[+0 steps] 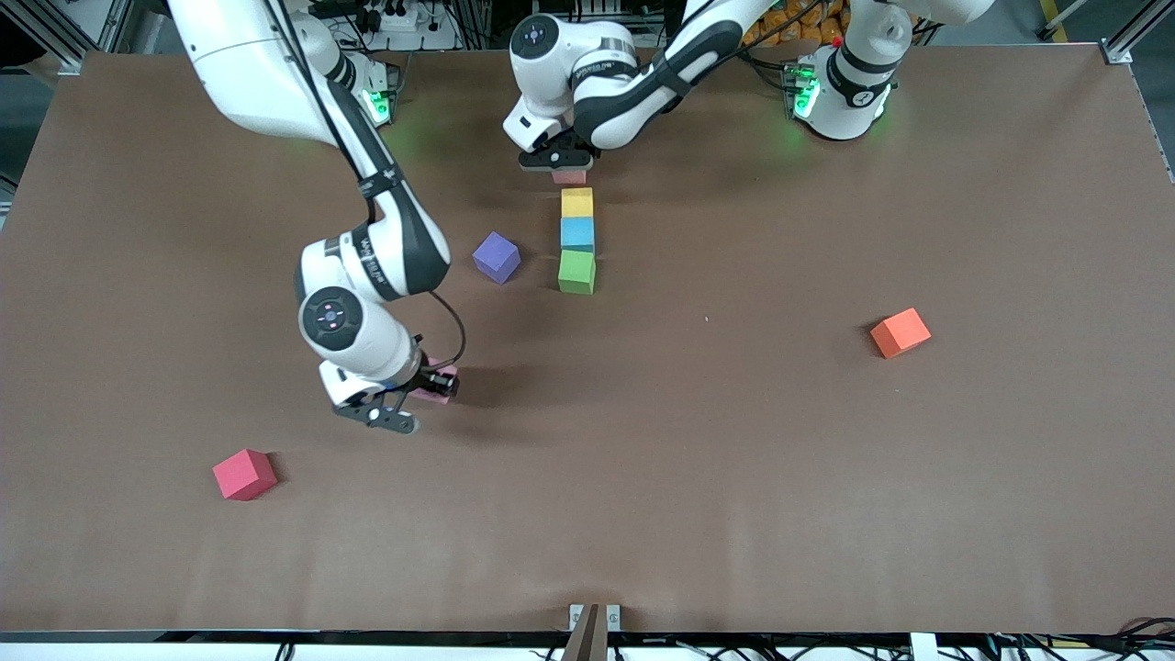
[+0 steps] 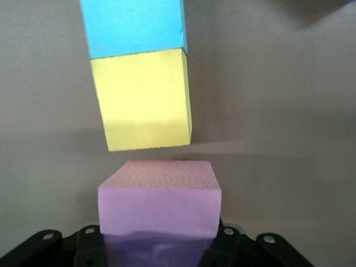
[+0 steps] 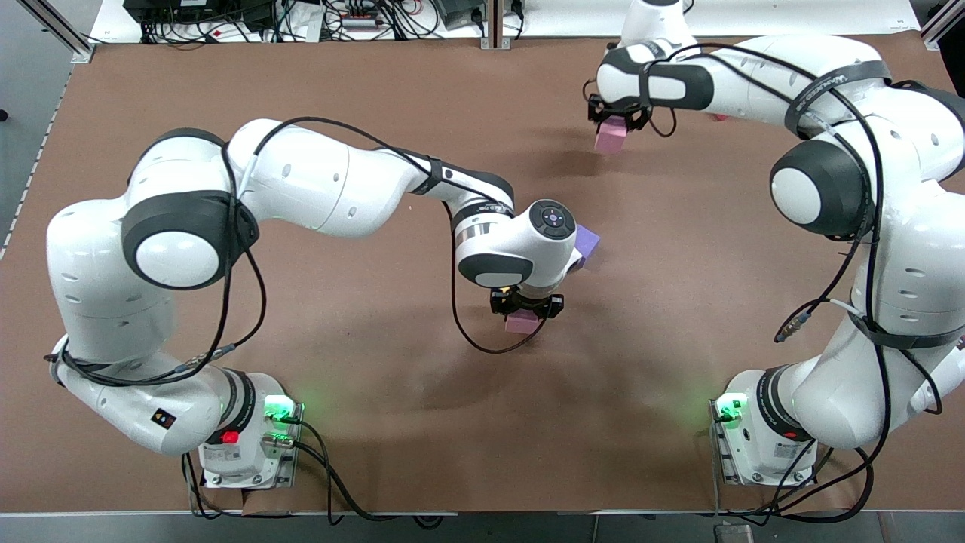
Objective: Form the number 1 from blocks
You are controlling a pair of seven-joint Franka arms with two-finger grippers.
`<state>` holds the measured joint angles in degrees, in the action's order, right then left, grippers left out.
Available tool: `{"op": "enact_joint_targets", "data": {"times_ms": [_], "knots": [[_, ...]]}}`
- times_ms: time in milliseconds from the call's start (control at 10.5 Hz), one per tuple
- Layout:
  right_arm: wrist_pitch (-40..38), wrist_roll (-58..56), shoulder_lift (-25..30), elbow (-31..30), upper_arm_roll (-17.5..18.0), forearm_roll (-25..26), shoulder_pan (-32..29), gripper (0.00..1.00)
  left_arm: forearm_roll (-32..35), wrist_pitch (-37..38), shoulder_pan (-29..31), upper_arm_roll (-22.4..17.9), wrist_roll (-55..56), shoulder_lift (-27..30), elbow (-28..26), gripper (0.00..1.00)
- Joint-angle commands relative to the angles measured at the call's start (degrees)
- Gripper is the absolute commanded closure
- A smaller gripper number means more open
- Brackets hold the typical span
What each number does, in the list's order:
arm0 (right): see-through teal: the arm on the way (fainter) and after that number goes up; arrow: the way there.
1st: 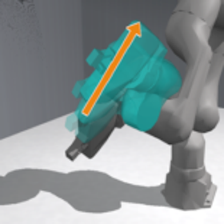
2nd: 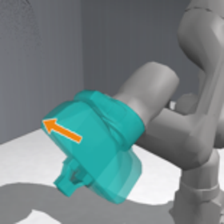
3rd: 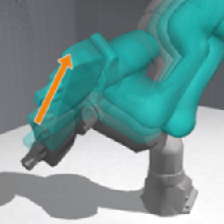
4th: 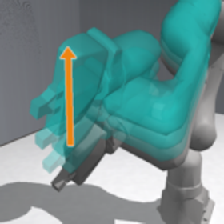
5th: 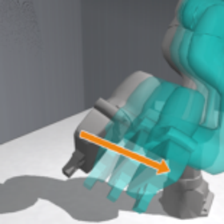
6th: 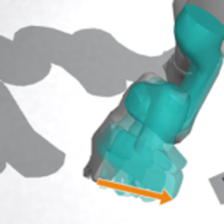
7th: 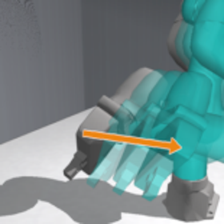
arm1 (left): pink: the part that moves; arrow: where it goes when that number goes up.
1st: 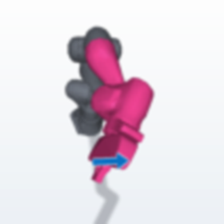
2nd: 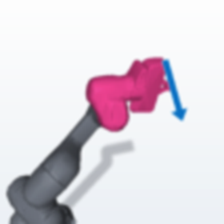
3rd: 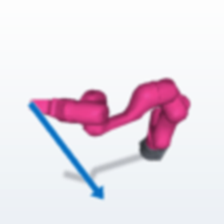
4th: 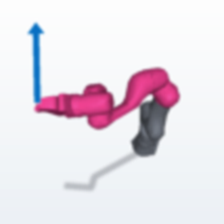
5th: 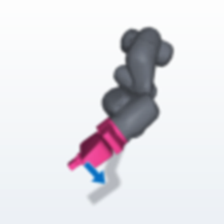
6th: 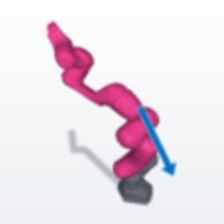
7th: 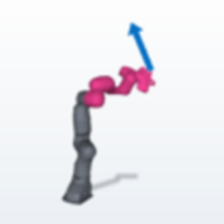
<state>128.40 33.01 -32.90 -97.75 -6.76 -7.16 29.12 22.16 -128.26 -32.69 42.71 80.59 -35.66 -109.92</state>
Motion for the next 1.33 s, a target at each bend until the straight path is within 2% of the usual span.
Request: {"op": "enact_joint_targets", "data": {"times_ms": [0, 190, 571, 952, 1238], "knots": [[0.8, -0.67, 6.59, -7.16, 0.52, 0.39, 0.07, 0.48, 1.13, -0.5, 0.26, 0.27, -1.75, -1.34, 0.32, 1.0], [0.72, -0.67, 9.25, -9.47, 0.61, 0.21, -0.2, 0.48, 0.7, -0.76, 0.35, 0.18, -1.05, -2.21, 0.58, 1.0], [0.54, -0.67, 10.04, -9.65, 0.61, 0.12, -0.11, 0.48, 0.08, -2.26, 1.05, -0.08, 0.53, -2.3, 0.49, 1.0], [0.54, -4.09, 13.91, -13.51, 0.61, 0.12, -0.9, 0.48, 0.26, -3.84, 1.23, -0.52, 4.23, -2.39, 0.15, 1.0], [0.71, -4.1, 13.65, -13.34, 0.61, 0.04, -0.82, 0.48, 0.78, -4.11, 1.14, -0.7, 4.23, -2.83, -0.3, 1.0]]}}
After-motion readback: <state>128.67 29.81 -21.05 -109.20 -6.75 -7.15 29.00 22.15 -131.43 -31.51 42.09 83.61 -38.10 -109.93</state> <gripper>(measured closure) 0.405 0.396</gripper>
